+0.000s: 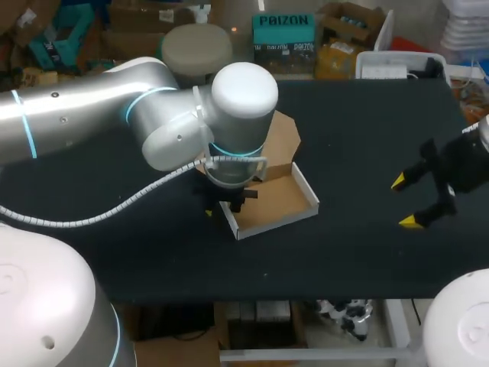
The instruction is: Assemble the packaging by folding the flat box into shape, placing the metal phone stand inside, and closing the box properly
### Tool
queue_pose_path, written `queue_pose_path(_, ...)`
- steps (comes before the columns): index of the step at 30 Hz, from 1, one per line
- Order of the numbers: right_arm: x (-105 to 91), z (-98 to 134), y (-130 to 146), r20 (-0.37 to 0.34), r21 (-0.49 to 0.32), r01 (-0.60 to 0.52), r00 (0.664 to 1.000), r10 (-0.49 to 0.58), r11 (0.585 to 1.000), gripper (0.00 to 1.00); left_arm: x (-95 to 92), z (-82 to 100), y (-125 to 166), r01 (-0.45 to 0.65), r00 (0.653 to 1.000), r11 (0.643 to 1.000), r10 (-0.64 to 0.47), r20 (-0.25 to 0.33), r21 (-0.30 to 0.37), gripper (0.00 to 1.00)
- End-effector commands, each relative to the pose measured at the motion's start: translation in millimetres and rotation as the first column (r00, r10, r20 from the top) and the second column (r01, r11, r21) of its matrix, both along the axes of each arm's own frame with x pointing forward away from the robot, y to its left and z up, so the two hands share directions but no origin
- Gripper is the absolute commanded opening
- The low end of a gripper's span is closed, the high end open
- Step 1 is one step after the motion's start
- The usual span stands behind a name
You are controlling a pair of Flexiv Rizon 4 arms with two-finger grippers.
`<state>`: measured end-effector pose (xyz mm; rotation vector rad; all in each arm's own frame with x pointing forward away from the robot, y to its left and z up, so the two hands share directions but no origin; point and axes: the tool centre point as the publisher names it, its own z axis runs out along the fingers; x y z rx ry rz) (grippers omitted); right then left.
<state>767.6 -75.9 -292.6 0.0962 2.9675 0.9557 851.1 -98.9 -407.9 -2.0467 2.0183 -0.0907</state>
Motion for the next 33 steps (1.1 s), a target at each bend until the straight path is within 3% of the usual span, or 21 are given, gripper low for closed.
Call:
queue_pose_path(1, 0.3, 0, -1, -0.002, 0.0, 0.002, 1.0, -0.002, 1.0, 1.0, -1.8, 2.1, 1, 0.008, 1.0, 1.0, -0.008, 0.003, -0.003, 0.07)
queue_pose_path(3, 0.8, -1, -1, -0.005, -0.002, 0.005, 1.0, -0.005, 1.0, 1.0, -2.5, 3.0, 3, 0.007, 1.0, 1.0, -0.007, 0.003, -0.005, 0.0)
queue_pose_path(6, 1.6, -1, 0, -0.008, -0.005, 0.005, 1.0, -0.005, 1.0, 1.0, -2.0, 4.2, 5, 0.01, 1.0, 1.0, -0.01, 0.0, -0.003, 0.02)
queue_pose_path(11, 2.5, -2, 2, -0.01, -0.008, 0.007, 1.0, -0.007, 1.0, 1.0, -0.5, 4.6, 10, -0.01, 0.999, 0.998, 0.007, -0.044, -0.058, 0.47)
queue_pose_path(13, 2.9, -2, 3, -0.012, -0.009, 0.008, 1.0, -0.008, 1.0, 1.0, -0.2, 4.2, 10, -0.009, 0.999, 0.998, 0.006, -0.048, -0.068, 0.49)
queue_pose_path(22, 2.8, -2, 3, -0.012, -0.017, 0.012, 1.0, -0.013, 1.0, 1.0, -3.2, 9.0, 11, -0.006, 0.999, 0.997, 0.004, -0.032, -0.079, 0.31)
queue_pose_path(24, 2.9, -3, 4, -0.012, -0.018, 0.014, 1.0, -0.014, 1.0, 1.0, -4.1, 9.5, 10, -0.005, 0.999, 0.997, 0.003, -0.032, -0.078, 0.2)
queue_pose_path(25, 3.1, -3, 4, -0.013, -0.018, 0.014, 1.0, -0.014, 1.0, 1.0, -5.0, 9.7, 10, -0.005, 0.999, 0.997, 0.002, -0.032, -0.077, 0.05)
queue_pose_path(26, 3.2, -3, 4, -0.013, -0.018, 0.013, 1.0, -0.014, 1.0, 1.0, -5.6, 9.9, 10, -0.001, 0.999, 0.997, -0.001, -0.032, -0.075, 0.04)
queue_pose_path(28, 3.4, -3, 4, -0.015, -0.019, 0.013, 1.0, -0.013, 1.0, 1.0, -6.7, 10.2, 9, 0.001, 1.0, 0.997, -0.003, -0.031, -0.072, 0.15)
queue_pose_path(29, 3.5, -4, 4, -0.015, -0.019, 0.013, 1.0, -0.013, 1.0, 1.0, -7.1, 10.4, 9, 0.002, 0.999, 0.997, -0.005, -0.032, -0.071, 0.16)
queue_pose_path(33, 3.7, -4, 4, -0.014, -0.019, 0.012, 1.0, -0.012, 1.0, 1.0, -8.8, 10.3, 9, -0.007, 0.999, 0.997, 0.004, -0.039, -0.072, 0.0)
